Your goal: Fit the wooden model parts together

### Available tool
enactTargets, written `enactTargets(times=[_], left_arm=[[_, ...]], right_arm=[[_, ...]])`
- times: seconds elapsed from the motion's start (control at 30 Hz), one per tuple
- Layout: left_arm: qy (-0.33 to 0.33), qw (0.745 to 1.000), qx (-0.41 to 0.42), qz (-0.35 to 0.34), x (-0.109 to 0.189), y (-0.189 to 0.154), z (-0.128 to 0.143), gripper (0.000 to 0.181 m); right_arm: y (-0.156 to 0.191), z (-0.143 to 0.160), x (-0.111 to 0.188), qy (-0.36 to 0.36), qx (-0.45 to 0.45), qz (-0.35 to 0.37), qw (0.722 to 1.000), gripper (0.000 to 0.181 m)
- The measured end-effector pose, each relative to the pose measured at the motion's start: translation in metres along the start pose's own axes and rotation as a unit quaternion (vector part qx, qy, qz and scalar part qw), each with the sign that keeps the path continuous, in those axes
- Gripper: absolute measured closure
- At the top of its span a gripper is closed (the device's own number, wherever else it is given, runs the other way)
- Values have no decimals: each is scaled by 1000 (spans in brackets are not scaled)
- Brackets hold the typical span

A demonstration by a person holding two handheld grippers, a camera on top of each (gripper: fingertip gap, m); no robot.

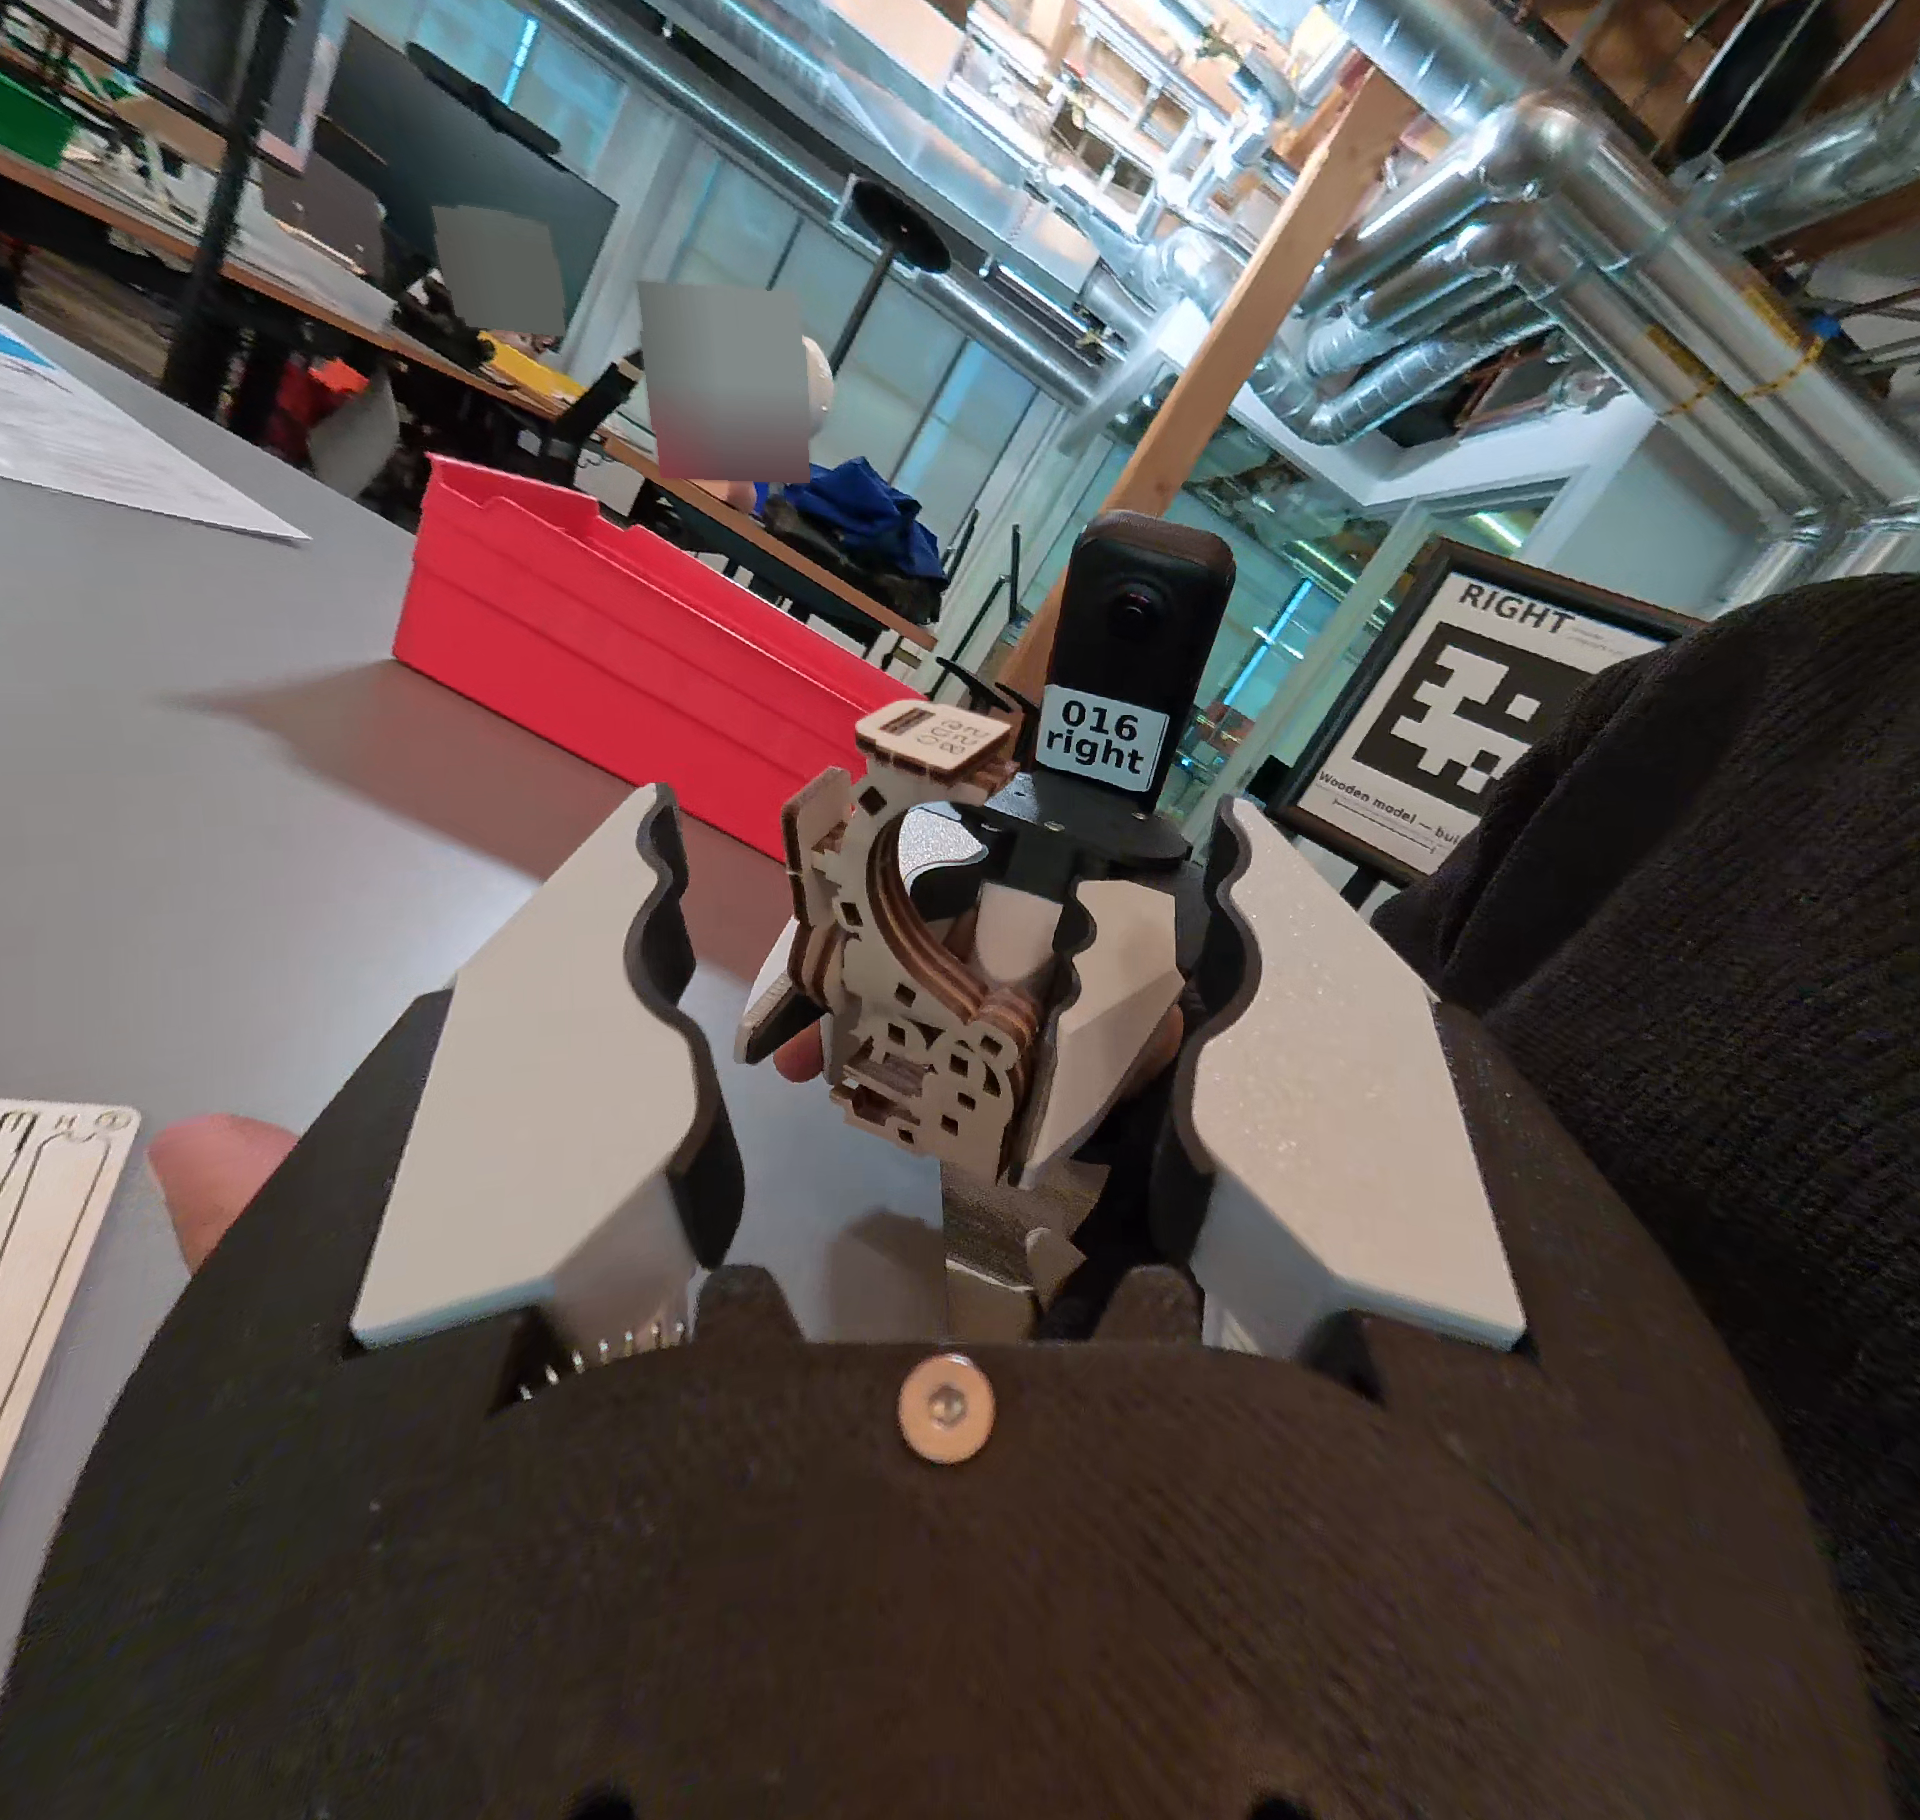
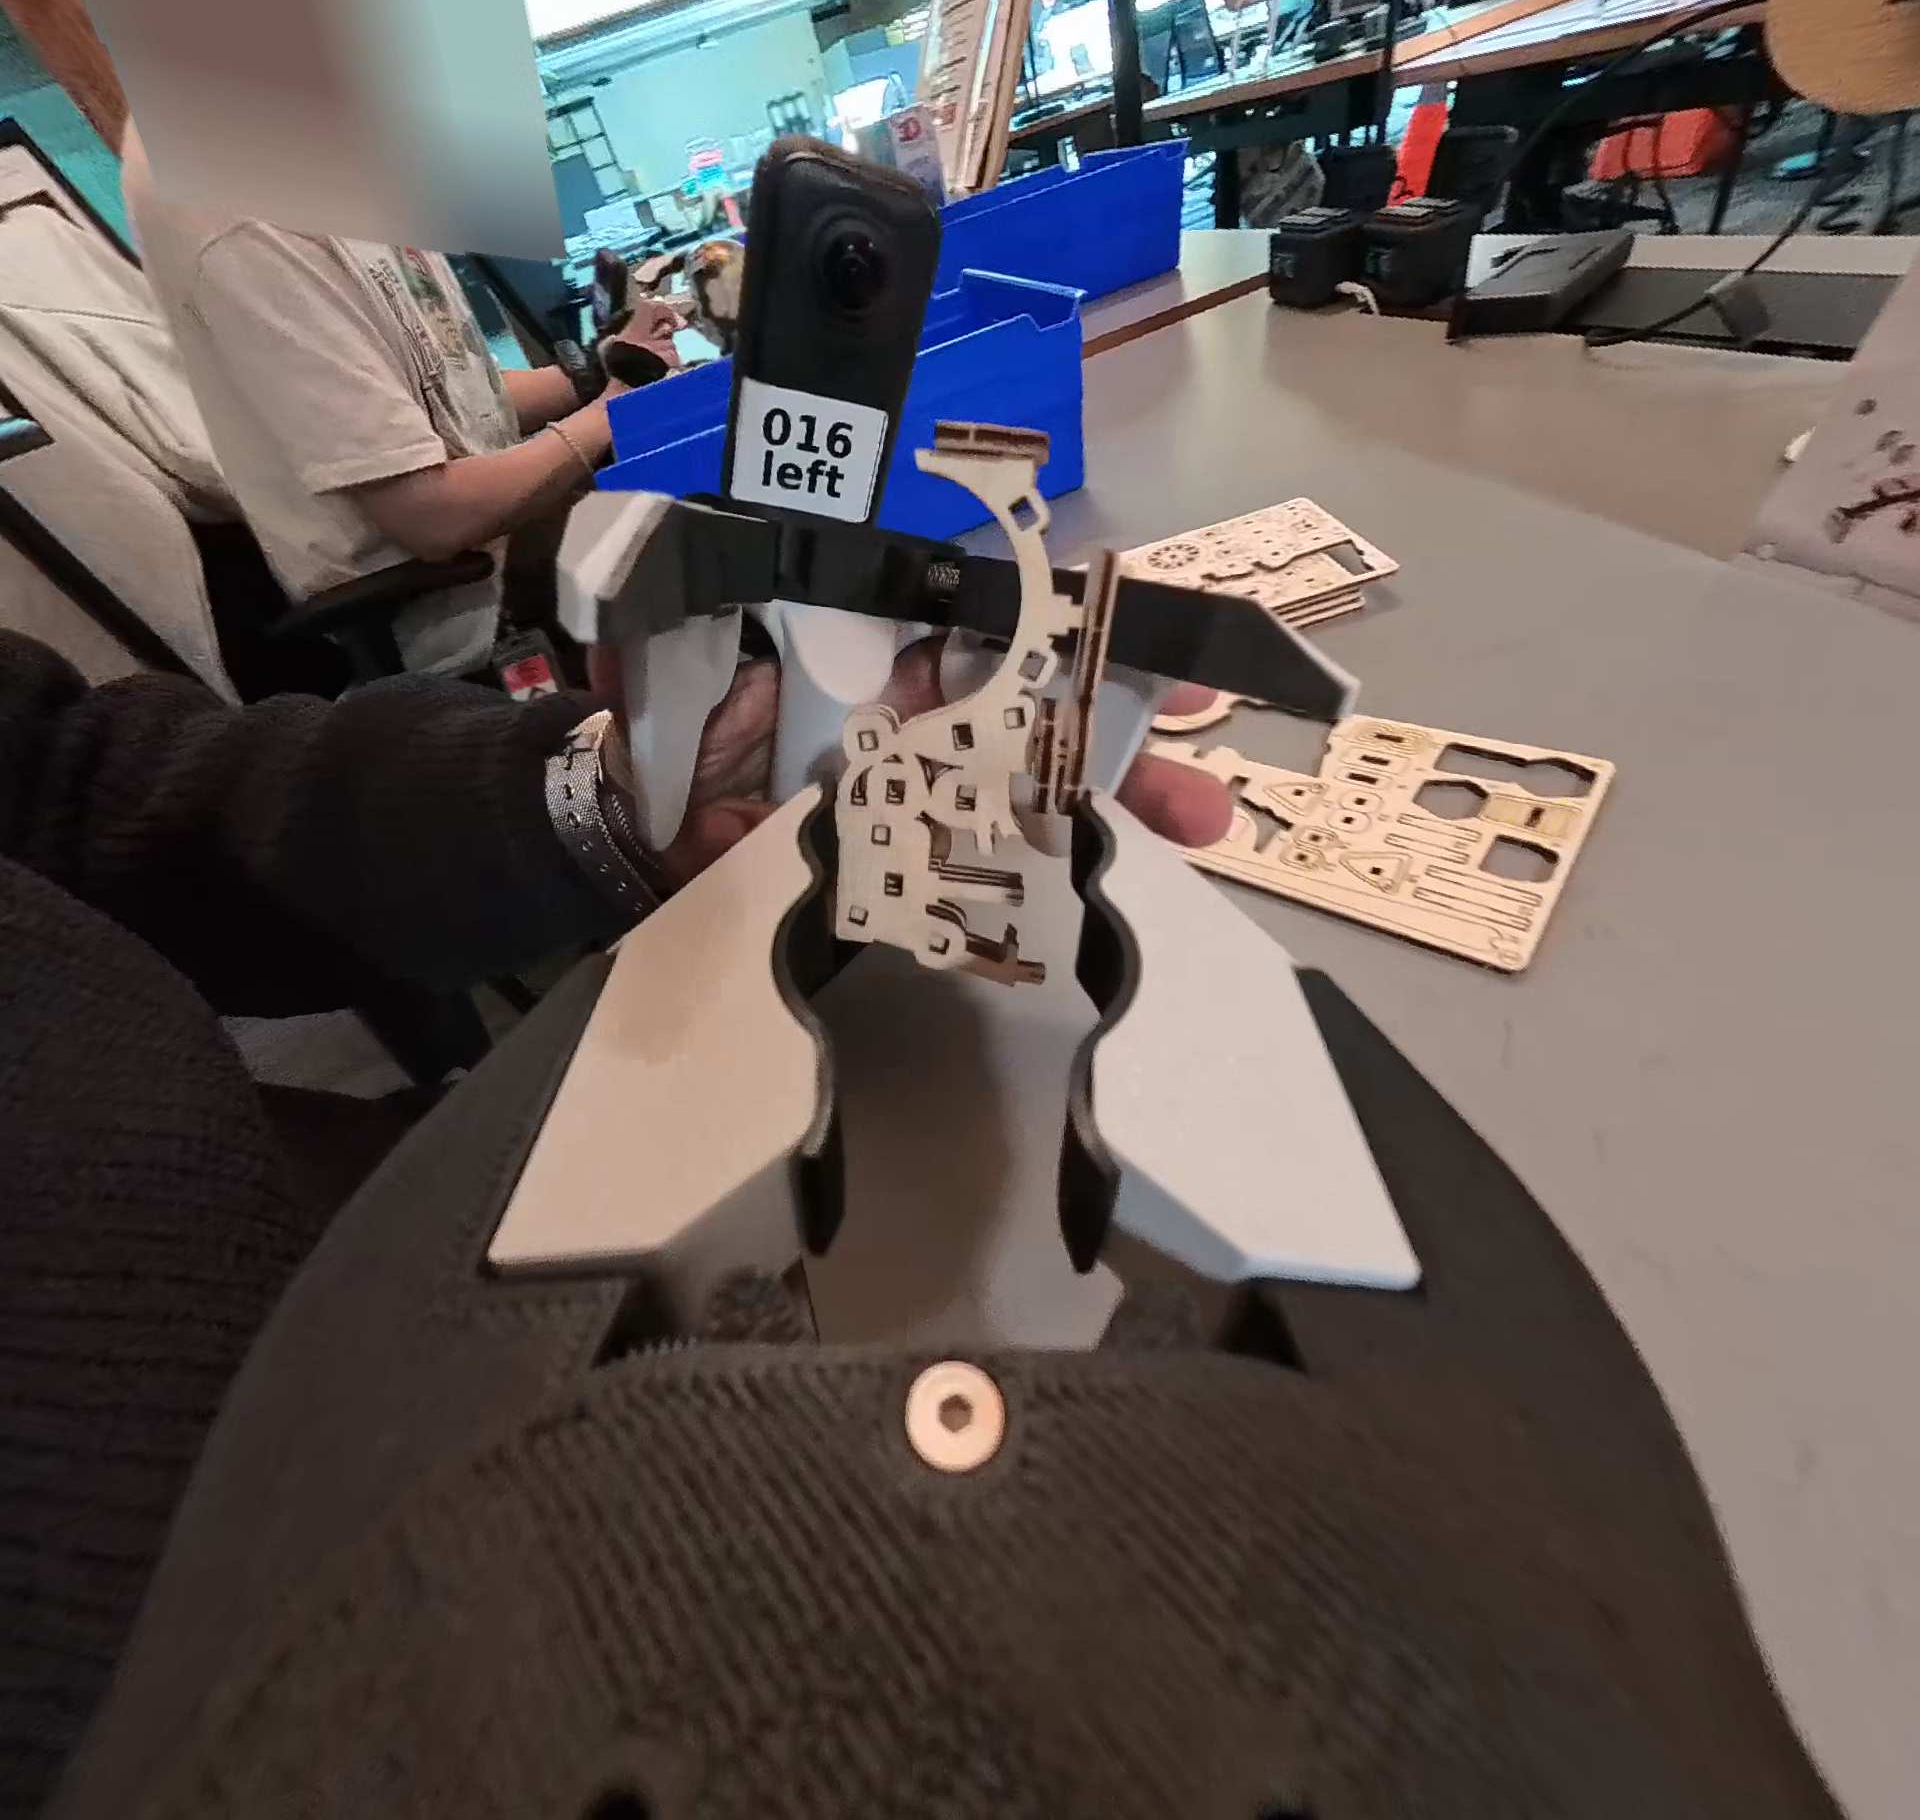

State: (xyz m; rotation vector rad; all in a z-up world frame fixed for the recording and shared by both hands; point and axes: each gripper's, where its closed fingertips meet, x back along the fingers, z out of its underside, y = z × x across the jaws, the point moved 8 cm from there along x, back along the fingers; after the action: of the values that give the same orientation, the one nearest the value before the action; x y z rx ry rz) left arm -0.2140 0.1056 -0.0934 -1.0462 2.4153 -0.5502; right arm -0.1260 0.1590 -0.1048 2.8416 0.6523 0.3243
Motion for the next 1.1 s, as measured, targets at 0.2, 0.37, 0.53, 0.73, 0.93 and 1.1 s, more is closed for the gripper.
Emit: enactTargets(times=[0.2,0.37,0.53,0.73,0.93,1.1], left_arm=[[16,999,19,30,-14,5,1,89],[16,999,23,34,-17,7,1,90],[2,999,28,22,-10,8,-1,91],[-26,999,27,0,5,8,-6,100],[-52,998,23,11,22,1,-10,143],[-66,997,19,-17,35,-2,-10,132]], right_arm=[[-3,2,14,-7,-6,33,999,136],[-3,3,17,-8,-7,42,999,136],[-3,2,13,-6,-6,32,999,136],[-3,0,3,-2,-3,9,1000,136],[2,-1,-10,6,9,-25,1000,137],[3,-3,-20,11,10,-48,999,136]])
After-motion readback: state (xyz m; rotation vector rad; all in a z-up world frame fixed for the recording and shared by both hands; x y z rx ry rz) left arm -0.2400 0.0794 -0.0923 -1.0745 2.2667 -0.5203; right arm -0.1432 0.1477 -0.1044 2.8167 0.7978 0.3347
